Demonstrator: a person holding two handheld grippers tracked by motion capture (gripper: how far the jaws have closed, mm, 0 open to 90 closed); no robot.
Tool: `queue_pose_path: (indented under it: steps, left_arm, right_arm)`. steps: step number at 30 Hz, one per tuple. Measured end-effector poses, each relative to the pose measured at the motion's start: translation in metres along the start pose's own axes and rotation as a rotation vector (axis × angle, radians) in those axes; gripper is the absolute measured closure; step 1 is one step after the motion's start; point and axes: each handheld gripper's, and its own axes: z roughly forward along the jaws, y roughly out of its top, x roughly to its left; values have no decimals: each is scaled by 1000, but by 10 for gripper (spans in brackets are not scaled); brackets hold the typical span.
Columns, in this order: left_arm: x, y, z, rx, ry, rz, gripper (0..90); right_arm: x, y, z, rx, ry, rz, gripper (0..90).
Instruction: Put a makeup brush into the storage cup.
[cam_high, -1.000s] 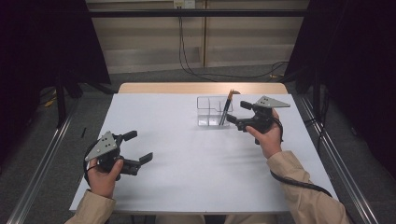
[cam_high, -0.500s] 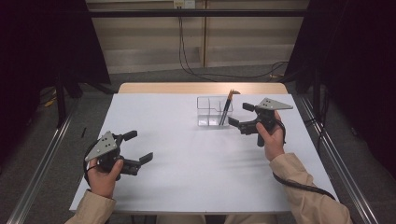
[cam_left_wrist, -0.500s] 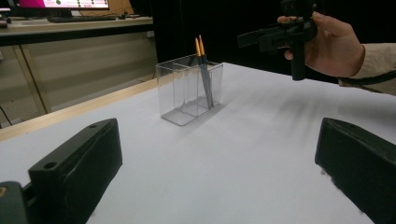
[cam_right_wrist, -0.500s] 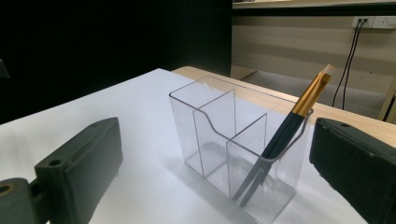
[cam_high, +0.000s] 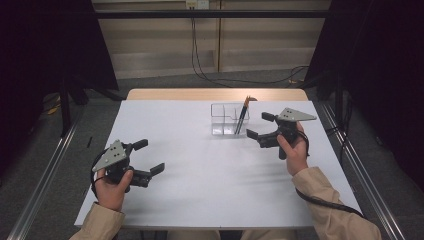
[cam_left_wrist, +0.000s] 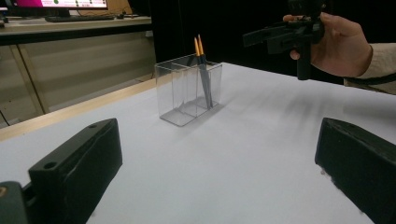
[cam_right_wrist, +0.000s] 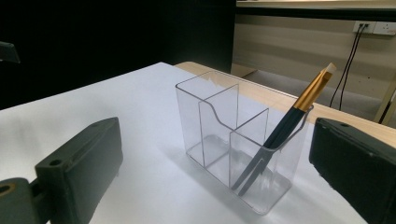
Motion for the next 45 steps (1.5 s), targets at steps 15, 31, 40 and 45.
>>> queue_pose_path:
  steps: [15, 31, 40, 45]
  left_arm:
    - [1, 0, 1, 2, -2, 4, 6]
    - [1, 1, 1, 1, -3, 6, 6]
    - [0, 1, 1, -2, -1, 4, 5]
    - [0, 1, 1, -1, -4, 7, 5]
  right_arm:
    - [3, -5, -15, 8, -16, -17, 23]
    - [4, -13, -32, 8, -23, -14, 27]
    - [6, -18, -42, 7, -27, -8, 29]
    - [7, -21, -48, 5, -24, 0, 30]
